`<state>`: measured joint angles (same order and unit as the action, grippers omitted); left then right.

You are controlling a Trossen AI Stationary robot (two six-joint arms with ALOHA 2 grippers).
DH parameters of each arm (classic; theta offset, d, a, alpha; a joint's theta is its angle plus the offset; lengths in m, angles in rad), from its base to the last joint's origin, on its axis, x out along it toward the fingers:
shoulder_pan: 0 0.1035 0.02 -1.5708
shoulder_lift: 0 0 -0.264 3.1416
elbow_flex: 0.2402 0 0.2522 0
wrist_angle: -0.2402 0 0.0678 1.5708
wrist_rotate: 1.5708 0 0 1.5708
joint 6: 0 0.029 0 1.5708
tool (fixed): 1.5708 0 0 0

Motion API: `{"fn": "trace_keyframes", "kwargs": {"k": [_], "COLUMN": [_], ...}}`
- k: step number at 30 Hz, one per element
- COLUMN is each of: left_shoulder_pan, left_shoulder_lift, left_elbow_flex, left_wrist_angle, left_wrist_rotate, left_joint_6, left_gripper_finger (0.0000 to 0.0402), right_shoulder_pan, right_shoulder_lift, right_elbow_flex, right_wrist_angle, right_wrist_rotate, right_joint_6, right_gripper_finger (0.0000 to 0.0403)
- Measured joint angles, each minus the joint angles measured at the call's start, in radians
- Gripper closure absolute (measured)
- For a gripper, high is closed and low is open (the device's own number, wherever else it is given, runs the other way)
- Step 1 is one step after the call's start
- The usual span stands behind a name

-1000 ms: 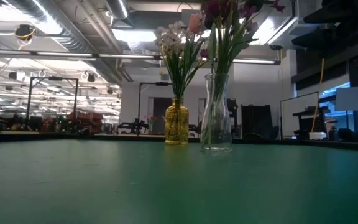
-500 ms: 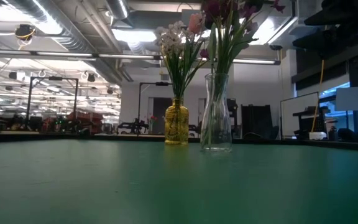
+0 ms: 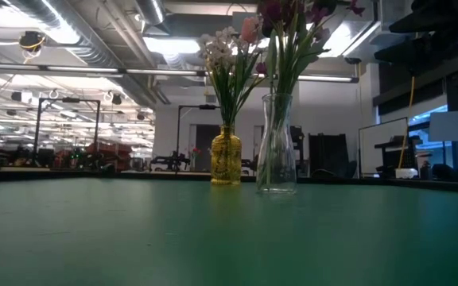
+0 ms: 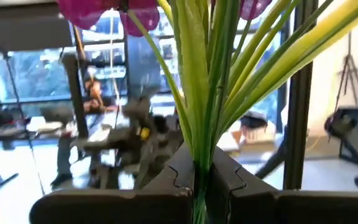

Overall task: Sort flowers into vase by color
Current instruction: Put the violet flowers into the transparent vase

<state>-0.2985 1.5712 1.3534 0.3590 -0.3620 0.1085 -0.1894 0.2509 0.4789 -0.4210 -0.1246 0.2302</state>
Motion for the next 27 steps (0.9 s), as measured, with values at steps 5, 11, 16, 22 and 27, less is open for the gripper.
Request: {"fn": "trace_keyframes", "kwargs": {"k": [5, 11, 16, 22, 27], "left_shoulder_pan": [-0.010, 0.037, 0.122, 0.173, 0.208], "left_shoulder_lift": [-0.119, -0.165, -0.152, -0.152, -0.152], "left_elbow_flex": [-0.218, -0.491, -0.608, -0.623, -0.623], "left_wrist_angle": [0.147, 0.461, 0.596, 0.624, 0.617], "left_wrist_rotate": [-0.078, -0.096, -0.055, -0.021, 0.011], "left_joint_6": [-0.028, -0.050, -0.143, -0.148, -0.159], "left_gripper_finger": [0.0397, 0.0397, 0.0397, 0.0397, 0.0397], "right_shoulder_pan": [0.000, 0.000, 0.000, 0.000, 0.000], "right_shoulder_lift": [0.000, 0.000, 0.000, 0.000, 0.000], "right_elbow_flex": [0.000, 0.000, 0.000, 0.000, 0.000], "right_wrist_angle": [0.000, 0.000, 0.000, 0.002, 0.004], "right_wrist_rotate": [0.000, 0.000, 0.000, 0.001, 0.002], "right_joint_6": [-0.009, -0.020, -0.020, -0.025, -0.026], "right_gripper_finger": [0.0107, 0.0107, 0.0107, 0.0107, 0.0107]}}
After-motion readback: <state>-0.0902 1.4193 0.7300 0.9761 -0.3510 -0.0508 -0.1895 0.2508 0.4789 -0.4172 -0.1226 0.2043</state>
